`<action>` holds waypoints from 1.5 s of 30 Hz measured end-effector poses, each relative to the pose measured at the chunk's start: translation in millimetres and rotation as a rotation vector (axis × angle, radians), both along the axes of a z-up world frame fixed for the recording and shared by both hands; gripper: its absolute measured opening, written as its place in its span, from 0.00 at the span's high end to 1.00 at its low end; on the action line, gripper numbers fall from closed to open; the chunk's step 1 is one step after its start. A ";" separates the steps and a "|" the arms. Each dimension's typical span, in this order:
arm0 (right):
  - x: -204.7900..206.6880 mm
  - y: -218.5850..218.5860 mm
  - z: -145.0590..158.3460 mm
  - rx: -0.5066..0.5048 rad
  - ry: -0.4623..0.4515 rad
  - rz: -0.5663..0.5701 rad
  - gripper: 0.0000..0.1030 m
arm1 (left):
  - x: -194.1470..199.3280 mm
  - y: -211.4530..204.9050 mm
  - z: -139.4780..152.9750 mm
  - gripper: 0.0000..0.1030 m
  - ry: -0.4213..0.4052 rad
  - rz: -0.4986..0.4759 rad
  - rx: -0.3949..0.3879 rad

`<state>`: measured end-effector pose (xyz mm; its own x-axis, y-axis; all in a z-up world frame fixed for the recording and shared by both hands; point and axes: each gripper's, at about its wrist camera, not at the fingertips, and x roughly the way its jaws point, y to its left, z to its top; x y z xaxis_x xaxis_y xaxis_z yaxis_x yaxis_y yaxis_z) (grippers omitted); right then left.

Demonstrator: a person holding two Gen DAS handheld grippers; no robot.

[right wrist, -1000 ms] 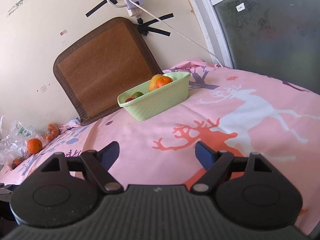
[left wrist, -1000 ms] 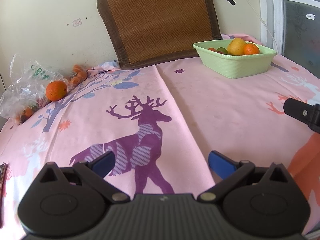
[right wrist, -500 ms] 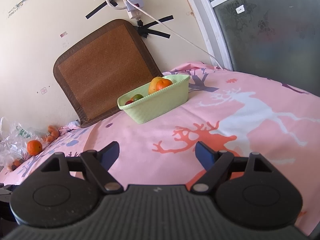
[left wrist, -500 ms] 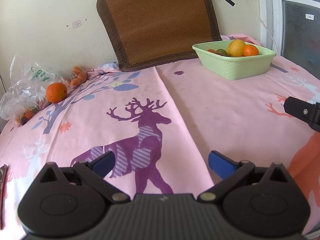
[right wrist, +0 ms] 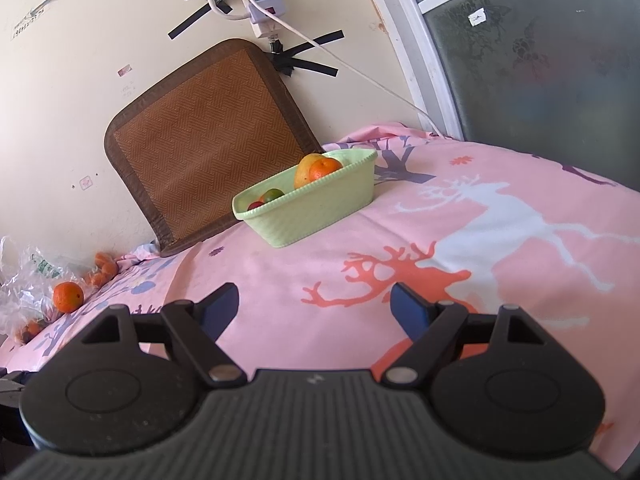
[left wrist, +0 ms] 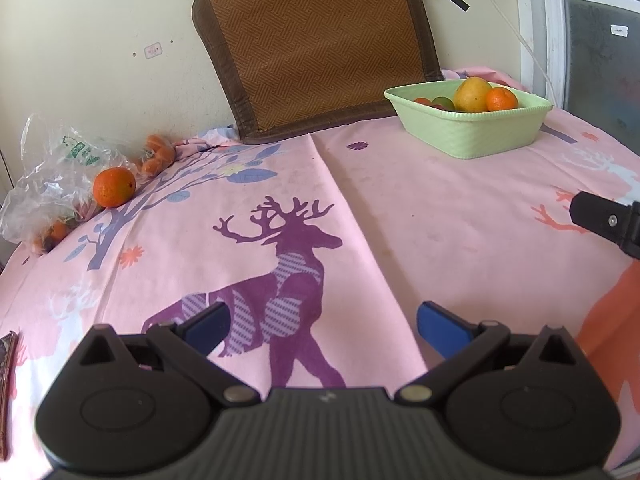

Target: Organize fruits

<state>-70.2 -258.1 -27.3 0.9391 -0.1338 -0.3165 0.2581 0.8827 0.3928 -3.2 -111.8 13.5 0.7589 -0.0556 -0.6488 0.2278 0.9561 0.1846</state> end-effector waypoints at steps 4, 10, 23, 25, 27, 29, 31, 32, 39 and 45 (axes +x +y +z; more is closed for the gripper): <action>0.0 -0.2 -0.1 0.000 0.001 0.000 0.18 | -0.1 0.2 -0.4 0.00 0.002 0.001 0.000; 0.0 -0.4 -0.1 -0.001 0.001 0.002 0.18 | -0.1 1.3 -0.7 0.00 0.004 0.003 -0.001; -0.8 0.3 -1.8 -0.003 0.000 0.000 0.18 | 0.4 2.6 -0.9 0.00 0.008 0.007 -0.004; -1.1 0.9 -2.2 -0.002 0.000 -0.002 0.18 | 0.5 2.6 -0.9 0.00 0.008 0.007 -0.004; -1.3 1.2 -2.4 -0.002 -0.001 -0.002 0.18 | 0.5 2.5 -1.0 0.00 0.008 0.008 -0.003; -1.2 1.2 -2.3 -0.003 -0.001 -0.001 0.18 | 0.5 2.5 -1.0 0.00 0.008 0.008 -0.004; -1.1 1.2 -2.2 -0.002 0.000 -0.001 0.18 | 0.5 2.7 -0.9 0.00 0.008 0.008 -0.003; -1.2 1.2 -2.2 -0.002 0.000 -0.001 0.18 | 0.7 2.8 -1.0 0.00 0.008 0.008 -0.003; -1.6 1.2 -2.3 -0.001 0.001 -0.002 0.18 | 0.3 3.8 -2.6 0.00 0.016 0.015 -0.003; -2.0 1.6 -2.6 -0.002 0.001 -0.003 0.18 | 1.1 4.0 -3.1 0.00 0.019 0.017 -0.004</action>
